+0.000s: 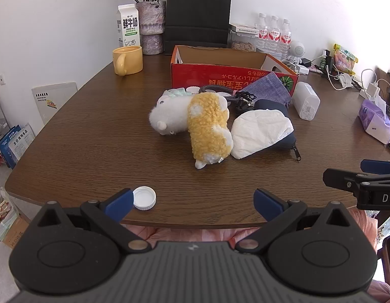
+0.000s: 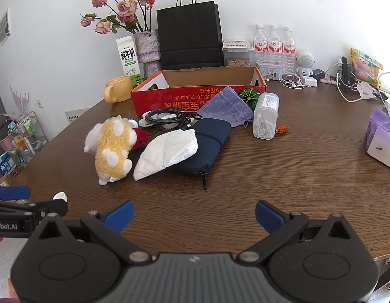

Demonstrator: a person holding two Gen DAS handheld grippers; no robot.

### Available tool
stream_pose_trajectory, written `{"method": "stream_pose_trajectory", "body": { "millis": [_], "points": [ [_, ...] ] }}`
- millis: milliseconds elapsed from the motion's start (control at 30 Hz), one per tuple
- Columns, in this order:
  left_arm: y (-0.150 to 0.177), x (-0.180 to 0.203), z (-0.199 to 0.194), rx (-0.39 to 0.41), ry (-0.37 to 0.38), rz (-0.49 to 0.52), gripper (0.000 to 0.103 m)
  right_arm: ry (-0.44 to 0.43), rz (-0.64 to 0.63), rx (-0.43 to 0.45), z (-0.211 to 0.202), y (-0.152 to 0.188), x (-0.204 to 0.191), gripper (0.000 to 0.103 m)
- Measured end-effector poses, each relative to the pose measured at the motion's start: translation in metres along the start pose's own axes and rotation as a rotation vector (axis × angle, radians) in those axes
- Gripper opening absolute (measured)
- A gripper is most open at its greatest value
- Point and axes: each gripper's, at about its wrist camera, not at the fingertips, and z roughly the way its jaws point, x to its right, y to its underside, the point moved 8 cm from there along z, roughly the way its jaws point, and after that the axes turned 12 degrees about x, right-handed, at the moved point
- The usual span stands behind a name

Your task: Organize objects

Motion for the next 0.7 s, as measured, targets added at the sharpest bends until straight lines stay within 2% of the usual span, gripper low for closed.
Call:
{"method": "stream_pose_trajectory", "body": {
  "millis": [700],
  "points": [
    [0.0009, -0.0028, 0.0012, -0.005, -0.008, -0.001, 0.103, 0.001, -0.001, 0.002, 0.0003, -0.0001, 0.0, 0.103]
  ]
}}
